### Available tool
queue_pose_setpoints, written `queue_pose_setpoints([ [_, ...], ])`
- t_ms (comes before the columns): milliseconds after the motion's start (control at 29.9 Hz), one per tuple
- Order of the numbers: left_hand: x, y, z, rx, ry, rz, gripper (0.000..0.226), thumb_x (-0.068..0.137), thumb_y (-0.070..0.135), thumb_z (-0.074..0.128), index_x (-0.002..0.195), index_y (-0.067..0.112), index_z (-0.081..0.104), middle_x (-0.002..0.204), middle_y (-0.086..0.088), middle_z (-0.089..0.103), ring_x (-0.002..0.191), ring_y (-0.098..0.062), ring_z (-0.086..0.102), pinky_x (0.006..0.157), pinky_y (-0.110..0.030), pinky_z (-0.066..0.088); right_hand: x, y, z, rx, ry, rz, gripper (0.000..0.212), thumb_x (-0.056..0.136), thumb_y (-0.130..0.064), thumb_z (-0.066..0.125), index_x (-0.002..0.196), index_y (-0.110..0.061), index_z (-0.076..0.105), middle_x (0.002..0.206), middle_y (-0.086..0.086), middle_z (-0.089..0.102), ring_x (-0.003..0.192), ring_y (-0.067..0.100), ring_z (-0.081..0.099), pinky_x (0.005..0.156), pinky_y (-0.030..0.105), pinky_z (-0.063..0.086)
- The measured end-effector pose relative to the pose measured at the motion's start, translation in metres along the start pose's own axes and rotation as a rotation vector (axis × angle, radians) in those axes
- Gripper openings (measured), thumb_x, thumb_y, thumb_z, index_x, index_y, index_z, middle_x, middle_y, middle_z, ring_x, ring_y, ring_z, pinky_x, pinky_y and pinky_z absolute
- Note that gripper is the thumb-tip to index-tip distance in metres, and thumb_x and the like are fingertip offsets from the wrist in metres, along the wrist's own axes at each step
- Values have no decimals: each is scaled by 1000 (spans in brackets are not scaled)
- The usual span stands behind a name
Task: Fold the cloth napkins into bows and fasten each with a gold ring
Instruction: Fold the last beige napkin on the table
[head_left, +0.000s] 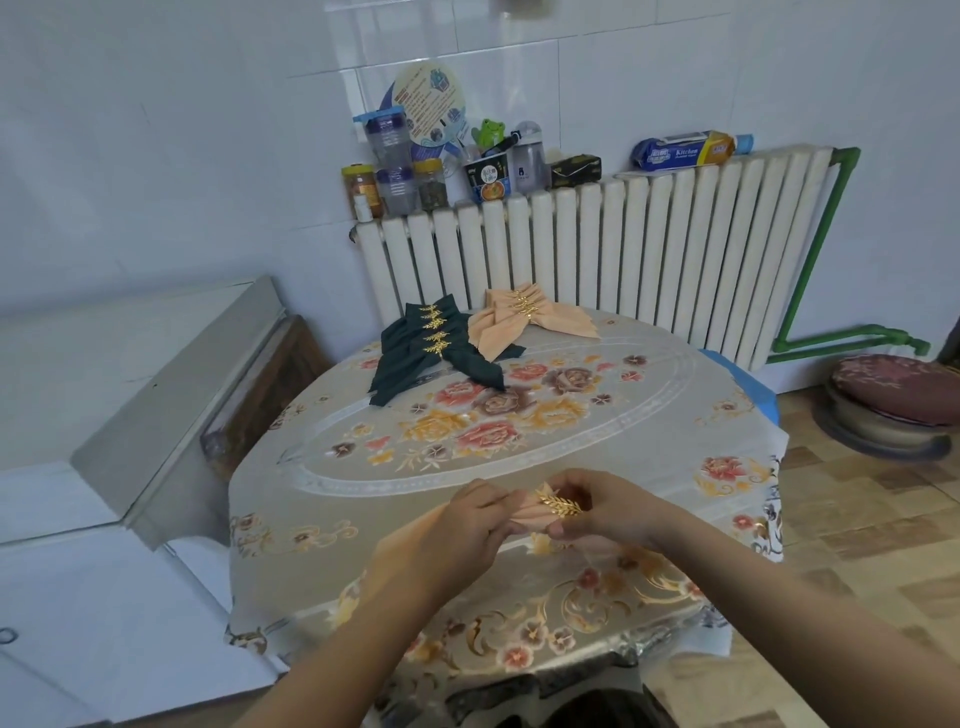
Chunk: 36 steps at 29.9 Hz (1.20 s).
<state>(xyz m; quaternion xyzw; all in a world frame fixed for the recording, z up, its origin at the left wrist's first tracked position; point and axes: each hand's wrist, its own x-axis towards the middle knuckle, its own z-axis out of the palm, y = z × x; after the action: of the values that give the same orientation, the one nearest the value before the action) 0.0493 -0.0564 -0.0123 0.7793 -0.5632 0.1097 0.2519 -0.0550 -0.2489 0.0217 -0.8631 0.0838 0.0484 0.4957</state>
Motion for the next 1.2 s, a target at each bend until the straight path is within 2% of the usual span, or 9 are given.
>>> queue_pose_setpoints([
  [200, -7, 9, 12, 40, -153, -30, 43, 88, 30, 42, 119, 11, 63, 102, -8, 61, 93, -23, 51, 80, -35, 46, 0, 16, 13, -236, 47, -111, 44, 68, -25, 81, 103, -27, 55, 92, -6, 61, 82, 10, 56, 70, 18, 42],
  [334, 0, 11, 12, -145, -259, -197, 46, 83, 35, 41, 123, 24, 61, 122, 4, 59, 111, -15, 49, 98, -36, 38, 0, 18, 13, -299, 58, -150, 34, 67, -27, 81, 90, -27, 56, 86, -11, 63, 75, 1, 56, 65, 16, 42],
  [501, 3, 9, 8, -567, -336, -433, 30, 79, 39, 65, 107, 31, 71, 105, 12, 67, 98, -5, 60, 92, -36, 48, -1, 21, 18, -272, 95, -140, 52, 65, -23, 82, 104, -29, 49, 95, -10, 62, 84, 1, 58, 74, 19, 49],
  [601, 10, 10, 2, -616, -438, -456, 31, 78, 29, 70, 108, 36, 68, 104, 14, 63, 96, -1, 59, 91, -29, 47, 0, 19, 24, -290, 134, -153, 58, 62, -20, 83, 108, -27, 47, 104, -12, 53, 90, 4, 56, 77, 18, 48],
  [668, 13, 11, 2, -571, -481, -468, 38, 69, 39, 69, 107, 39, 63, 108, 11, 59, 101, -6, 56, 93, -30, 45, 2, 18, 27, -269, 160, -156, 54, 62, -16, 81, 104, -25, 49, 103, -10, 52, 89, 5, 56, 72, 15, 46],
  [835, 5, 19, 13, -306, -342, -522, 56, 64, 48, 78, 114, 38, 53, 110, 13, 57, 104, -12, 51, 97, -36, 39, -9, 32, 34, -149, 247, -133, 43, 64, -20, 82, 97, -26, 54, 93, -15, 60, 88, 5, 60, 72, 17, 47],
  [935, 7, 23, 17, -190, -281, -440, 70, 65, 55, 75, 129, 39, 49, 119, 13, 58, 111, -10, 47, 99, -34, 31, -15, 36, 35, -189, 299, -115, 39, 68, -26, 81, 101, -27, 60, 90, -17, 56, 86, 1, 52, 70, 6, 39],
  [1036, 4, 22, 24, -136, -162, -356, 64, 65, 71, 58, 118, 37, 64, 110, 14, 67, 102, -10, 56, 93, -41, 38, -16, 38, 36, -209, 308, -118, 37, 70, -24, 80, 100, -26, 61, 89, -13, 48, 81, -1, 47, 71, 4, 36],
  [1203, 0, 16, 23, -19, -102, -252, 56, 68, 71, 58, 108, 33, 69, 100, 16, 70, 92, -6, 62, 82, -37, 45, -13, 42, 36, -201, 296, -133, 40, 71, -21, 79, 82, -40, 45, 88, -8, 50, 78, -4, 48, 64, 5, 34],
])
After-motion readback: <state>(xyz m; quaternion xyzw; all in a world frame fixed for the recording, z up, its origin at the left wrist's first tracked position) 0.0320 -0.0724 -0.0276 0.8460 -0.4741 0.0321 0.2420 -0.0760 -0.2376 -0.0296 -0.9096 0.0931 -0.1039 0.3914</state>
